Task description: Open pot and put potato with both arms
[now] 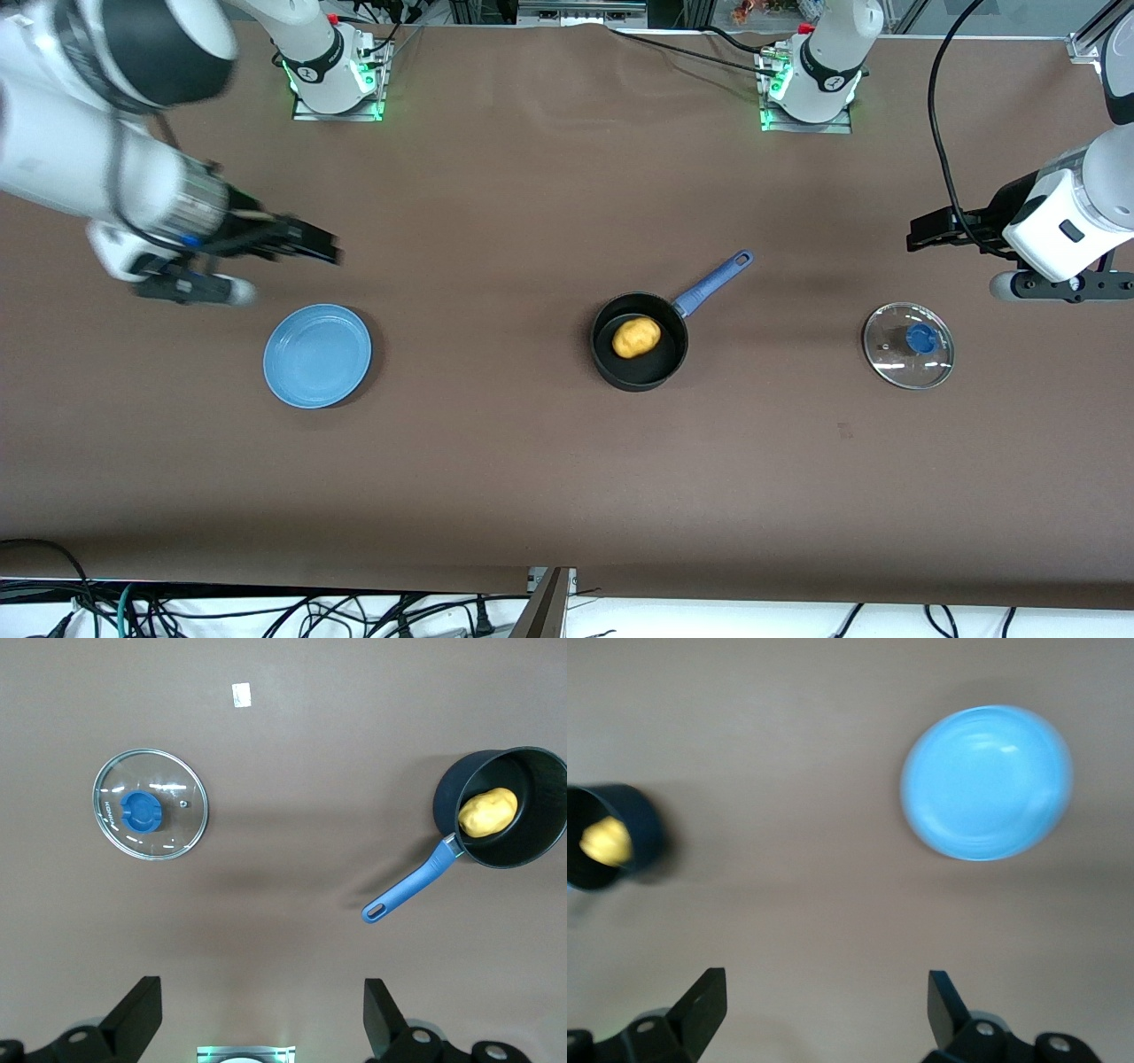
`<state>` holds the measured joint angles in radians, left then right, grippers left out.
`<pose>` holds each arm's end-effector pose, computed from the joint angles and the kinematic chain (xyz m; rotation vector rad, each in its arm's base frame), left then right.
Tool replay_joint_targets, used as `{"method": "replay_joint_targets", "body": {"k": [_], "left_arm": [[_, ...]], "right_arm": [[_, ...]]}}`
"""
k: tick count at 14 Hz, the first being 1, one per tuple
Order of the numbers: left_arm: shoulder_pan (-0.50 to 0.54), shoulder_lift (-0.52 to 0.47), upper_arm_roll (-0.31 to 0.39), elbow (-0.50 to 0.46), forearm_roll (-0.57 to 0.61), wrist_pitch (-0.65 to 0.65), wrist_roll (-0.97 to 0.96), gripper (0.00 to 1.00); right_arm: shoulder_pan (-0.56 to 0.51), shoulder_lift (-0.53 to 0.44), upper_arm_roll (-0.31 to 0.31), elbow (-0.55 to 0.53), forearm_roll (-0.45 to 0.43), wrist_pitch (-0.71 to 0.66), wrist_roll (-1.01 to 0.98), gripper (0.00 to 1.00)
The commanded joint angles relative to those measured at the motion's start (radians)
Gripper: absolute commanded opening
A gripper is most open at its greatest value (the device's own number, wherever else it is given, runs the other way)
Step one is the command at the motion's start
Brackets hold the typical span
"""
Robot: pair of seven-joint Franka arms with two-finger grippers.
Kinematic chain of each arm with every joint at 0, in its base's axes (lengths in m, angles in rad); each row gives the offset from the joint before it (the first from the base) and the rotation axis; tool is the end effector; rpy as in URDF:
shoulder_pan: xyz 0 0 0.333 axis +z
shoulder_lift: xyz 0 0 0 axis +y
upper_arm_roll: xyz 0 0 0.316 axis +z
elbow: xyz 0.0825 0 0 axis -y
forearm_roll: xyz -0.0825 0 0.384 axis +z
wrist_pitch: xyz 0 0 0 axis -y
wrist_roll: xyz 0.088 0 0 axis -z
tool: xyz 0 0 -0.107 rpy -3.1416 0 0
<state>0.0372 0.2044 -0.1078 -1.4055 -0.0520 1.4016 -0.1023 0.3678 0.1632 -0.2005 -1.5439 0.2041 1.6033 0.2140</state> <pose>0.5941 -0.0417 0.5711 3.0681 0.0433 -0.3275 0.5870 0.1292 0.5487 -2.9849 0.0936 0.1958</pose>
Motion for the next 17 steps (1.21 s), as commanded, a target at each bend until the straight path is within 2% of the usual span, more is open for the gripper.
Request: {"method": "replay_joint_targets", "body": {"k": [1, 5, 12, 17], "left_arm": [[-0.005, 0.015, 0.0, 0.028, 0.011, -0.013, -0.013, 1.0], [-0.014, 0.015, -0.003, 0.028, 0.012, -0.013, -0.016, 1.0], [-0.019, 0.015, -0.001, 0.028, 0.012, -0.013, -0.013, 1.0], [-0.019, 0.016, -0.001, 0.03, 0.012, -0.012, -0.013, 1.0]], "right_arm": [[-0.071, -0.095, 0.024, -0.096, -0.136, -0.02, -0.12, 1.0], [-0.116, -0.07, 0.016, -0.073, -0.141, -0.022, -0.187, 1.0], [-0.096, -0.054, 0.024, -0.009, -0.18, -0.025, -0.222, 1.0], [-0.086, -0.053, 0.026, -0.007, -0.207, -0.029, -0.222, 1.0]]}}
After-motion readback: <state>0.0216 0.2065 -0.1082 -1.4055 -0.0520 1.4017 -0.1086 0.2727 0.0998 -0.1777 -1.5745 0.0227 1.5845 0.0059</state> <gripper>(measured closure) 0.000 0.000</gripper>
